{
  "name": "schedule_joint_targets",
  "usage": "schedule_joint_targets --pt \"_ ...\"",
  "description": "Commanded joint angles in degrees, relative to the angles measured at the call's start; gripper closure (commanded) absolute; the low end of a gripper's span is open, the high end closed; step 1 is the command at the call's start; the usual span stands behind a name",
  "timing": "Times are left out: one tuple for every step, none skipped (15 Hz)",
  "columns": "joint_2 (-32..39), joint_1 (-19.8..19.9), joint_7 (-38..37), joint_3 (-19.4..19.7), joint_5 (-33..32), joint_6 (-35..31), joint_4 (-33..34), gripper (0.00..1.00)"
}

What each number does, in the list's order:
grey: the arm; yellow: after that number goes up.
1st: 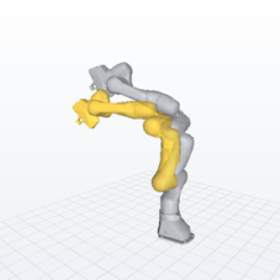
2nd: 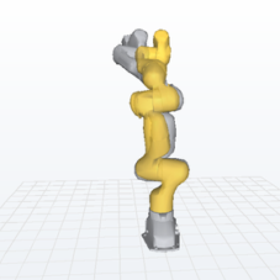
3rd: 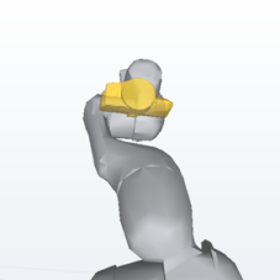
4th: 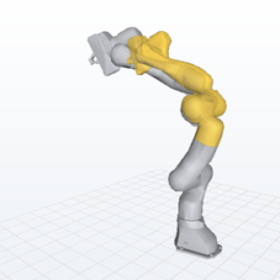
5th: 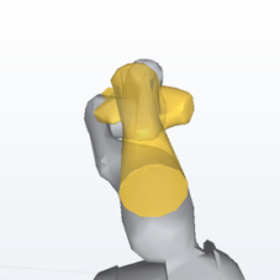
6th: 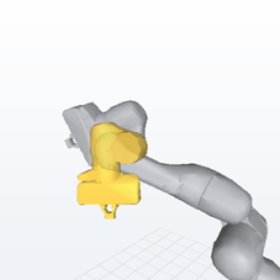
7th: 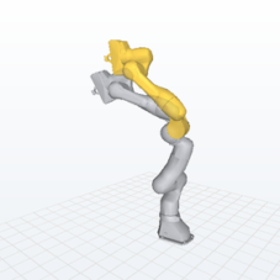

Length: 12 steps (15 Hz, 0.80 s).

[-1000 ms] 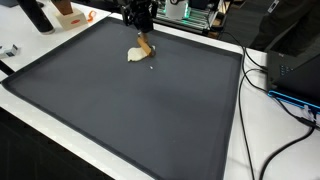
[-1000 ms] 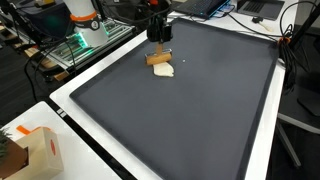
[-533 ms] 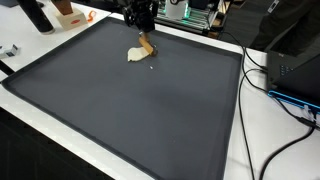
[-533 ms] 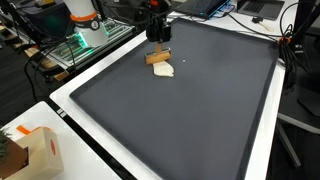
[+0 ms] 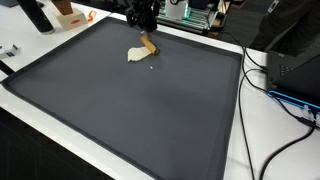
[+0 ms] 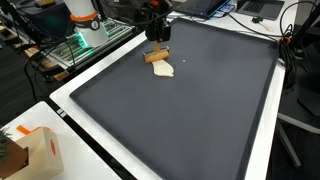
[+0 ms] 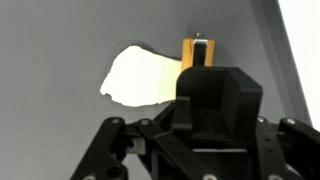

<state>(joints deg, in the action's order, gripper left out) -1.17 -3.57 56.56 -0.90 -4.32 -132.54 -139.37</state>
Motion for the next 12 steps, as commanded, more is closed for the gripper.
schedule_joint_targets --pt "2.47 0.21 1.55 -0.6 0.82 2.27 -1.29 0.79" --pt "2.51 0.19 1.72 -0.67 0.89 2.37 -1.31 0.79" --pt "2.51 0.19 1.86 -0.74 0.93 2.52 -1.33 0.79" --pt "2.47 0.19 2.13 -0.78 1.12 2.54 -1.43 0.79" --pt "2.46 0.2 2.18 -0.84 1.08 2.68 -1.45 0.79" --pt "2.38 0.22 2.45 -0.85 1.19 2.68 -1.54 0.79" --pt "2.28 0.23 2.57 -0.86 1.15 2.66 -1.62 0.79" --pt "2.22 0.24 2.62 -0.87 1.07 2.67 -1.66 0.79" --pt "2.18 0.26 2.6 -0.87 1.0 2.7 -1.69 0.79" --pt "2.2 0.31 2.18 -0.84 0.64 2.57 -1.72 0.79" --pt "2.28 0.33 1.71 -0.85 0.09 2.39 -1.72 0.79" --pt "2.43 0.38 -0.12 -0.88 -1.35 1.95 -1.64 0.79"
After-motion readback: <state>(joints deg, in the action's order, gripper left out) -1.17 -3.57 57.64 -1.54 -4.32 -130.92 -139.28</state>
